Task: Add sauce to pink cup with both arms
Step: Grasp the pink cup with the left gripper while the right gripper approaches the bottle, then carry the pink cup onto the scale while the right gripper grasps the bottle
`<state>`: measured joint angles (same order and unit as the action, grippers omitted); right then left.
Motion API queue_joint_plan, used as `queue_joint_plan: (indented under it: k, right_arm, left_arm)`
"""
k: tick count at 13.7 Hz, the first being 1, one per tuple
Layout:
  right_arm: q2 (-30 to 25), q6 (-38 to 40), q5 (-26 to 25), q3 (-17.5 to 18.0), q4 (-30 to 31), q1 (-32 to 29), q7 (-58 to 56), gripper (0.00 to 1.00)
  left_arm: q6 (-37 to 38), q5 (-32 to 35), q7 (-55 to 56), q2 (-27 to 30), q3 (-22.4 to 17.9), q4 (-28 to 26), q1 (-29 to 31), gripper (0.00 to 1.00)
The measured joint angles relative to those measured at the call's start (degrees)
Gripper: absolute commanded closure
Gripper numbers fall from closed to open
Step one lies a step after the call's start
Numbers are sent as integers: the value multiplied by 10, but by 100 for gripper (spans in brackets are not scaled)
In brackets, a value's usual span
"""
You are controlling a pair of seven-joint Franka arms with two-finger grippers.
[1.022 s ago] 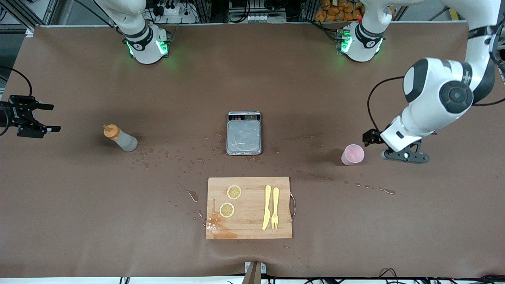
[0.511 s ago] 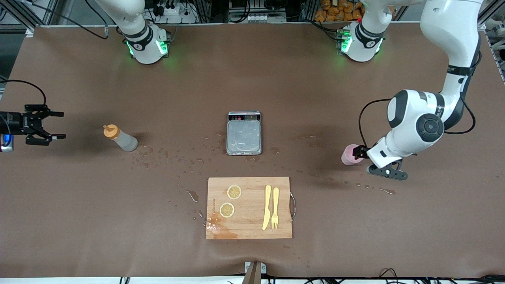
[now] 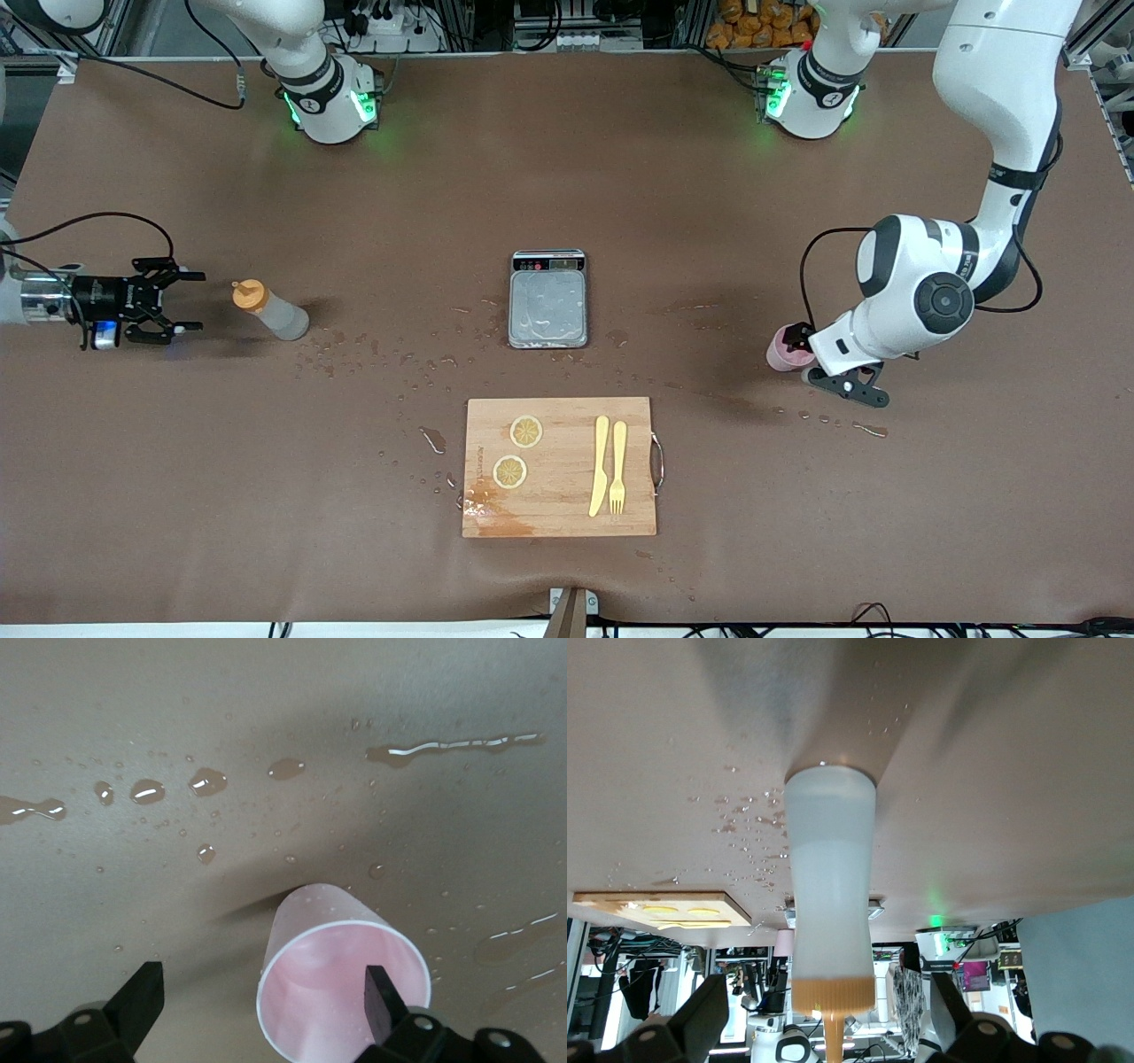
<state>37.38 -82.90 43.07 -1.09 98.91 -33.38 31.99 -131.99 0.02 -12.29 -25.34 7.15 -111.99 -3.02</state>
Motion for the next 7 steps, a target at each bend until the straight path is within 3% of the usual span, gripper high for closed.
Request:
queue_joint_plan:
  k: [1,2,7]
  right_arm:
    - [6,-5,4,0,0,-1,0,0]
    - [12,-7,10,0,0,-4,0,0]
    - [43,-23,40,3,9,-9,-6,0]
  left_arm:
    - [0,0,-5,-3,0,-1,1,26]
    - [0,0,-8,-5,-1,-2,2,97]
    - [1,0,-8,-15,0,-4,1,100]
